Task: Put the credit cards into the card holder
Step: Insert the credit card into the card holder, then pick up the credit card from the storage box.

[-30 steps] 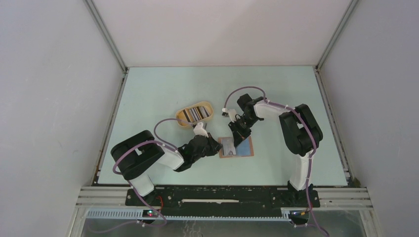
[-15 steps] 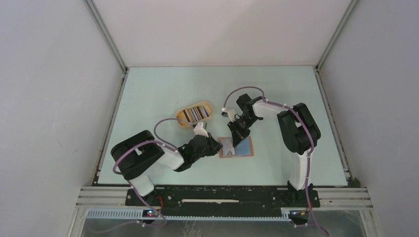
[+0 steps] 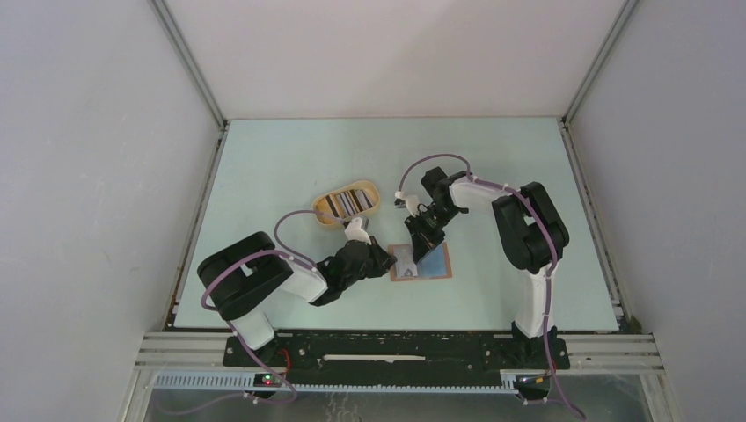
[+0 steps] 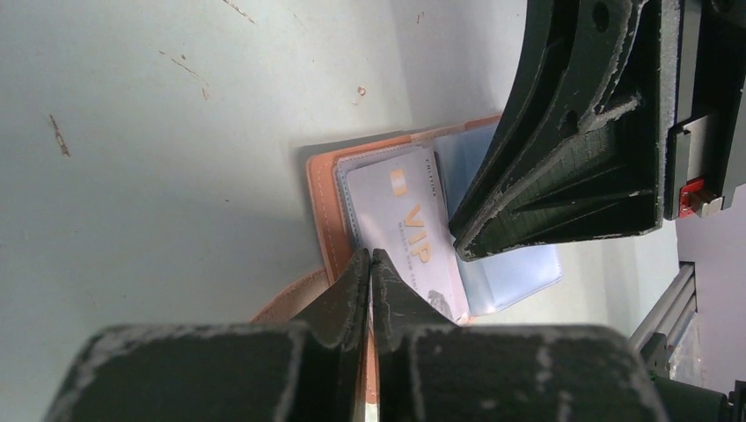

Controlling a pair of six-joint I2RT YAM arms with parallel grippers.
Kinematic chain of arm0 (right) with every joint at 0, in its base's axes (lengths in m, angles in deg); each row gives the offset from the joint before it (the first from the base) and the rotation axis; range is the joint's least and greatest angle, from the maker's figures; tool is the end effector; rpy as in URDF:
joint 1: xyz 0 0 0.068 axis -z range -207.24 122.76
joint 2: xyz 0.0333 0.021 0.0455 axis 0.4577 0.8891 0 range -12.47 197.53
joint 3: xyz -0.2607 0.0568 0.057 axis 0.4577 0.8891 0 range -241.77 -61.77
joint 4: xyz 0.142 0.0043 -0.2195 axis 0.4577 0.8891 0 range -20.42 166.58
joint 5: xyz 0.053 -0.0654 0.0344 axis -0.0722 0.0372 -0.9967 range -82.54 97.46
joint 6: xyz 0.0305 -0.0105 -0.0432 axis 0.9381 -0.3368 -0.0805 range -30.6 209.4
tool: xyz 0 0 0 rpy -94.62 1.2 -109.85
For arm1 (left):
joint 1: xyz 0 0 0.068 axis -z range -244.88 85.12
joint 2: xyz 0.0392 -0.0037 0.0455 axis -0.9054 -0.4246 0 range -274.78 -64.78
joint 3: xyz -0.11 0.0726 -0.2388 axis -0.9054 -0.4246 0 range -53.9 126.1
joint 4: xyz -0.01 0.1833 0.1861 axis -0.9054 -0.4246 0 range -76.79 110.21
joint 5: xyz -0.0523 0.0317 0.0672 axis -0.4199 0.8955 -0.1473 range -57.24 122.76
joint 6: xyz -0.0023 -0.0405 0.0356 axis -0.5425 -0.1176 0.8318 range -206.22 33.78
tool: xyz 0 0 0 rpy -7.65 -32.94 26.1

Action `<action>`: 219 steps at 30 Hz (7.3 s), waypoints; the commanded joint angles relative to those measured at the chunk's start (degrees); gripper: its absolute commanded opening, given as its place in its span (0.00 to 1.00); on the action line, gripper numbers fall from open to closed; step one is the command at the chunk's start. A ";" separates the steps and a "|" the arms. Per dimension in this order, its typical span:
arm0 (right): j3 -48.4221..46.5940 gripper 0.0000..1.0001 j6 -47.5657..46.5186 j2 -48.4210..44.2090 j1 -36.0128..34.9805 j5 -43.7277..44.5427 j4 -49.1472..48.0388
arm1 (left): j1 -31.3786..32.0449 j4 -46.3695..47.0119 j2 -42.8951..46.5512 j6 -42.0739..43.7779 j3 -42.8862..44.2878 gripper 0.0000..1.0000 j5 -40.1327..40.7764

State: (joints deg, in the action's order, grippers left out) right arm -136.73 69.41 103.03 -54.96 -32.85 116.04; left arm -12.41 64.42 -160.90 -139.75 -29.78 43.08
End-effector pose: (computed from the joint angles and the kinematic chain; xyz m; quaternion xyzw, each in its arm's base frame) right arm 0.3117 0.1898 0.1371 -0.3878 0.8546 0.3454 0.0013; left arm 0.1740 -0.2160 0.1106 -0.0544 0.8523 -0.3645 0.3712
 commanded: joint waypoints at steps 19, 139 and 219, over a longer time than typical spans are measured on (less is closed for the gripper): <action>-2.34 0.29 0.59 1.15 2.58 -10.50 -0.50 | 0.27 9.90 7.98 3.23 -6.67 0.21 0.37; -63.98 0.91 37.63 32.01 -8.36 -7.94 -3.03 | -32.16 9.67 31.78 14.39 -8.12 1.00 2.66; -60.07 0.51 36.56 30.03 -3.48 -6.98 -2.27 | -32.16 9.93 31.78 14.34 -8.27 1.00 2.55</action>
State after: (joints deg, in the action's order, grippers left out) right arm -196.64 106.46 136.45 -58.64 -39.82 113.66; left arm -44.23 72.18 -130.34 -125.29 -36.34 45.03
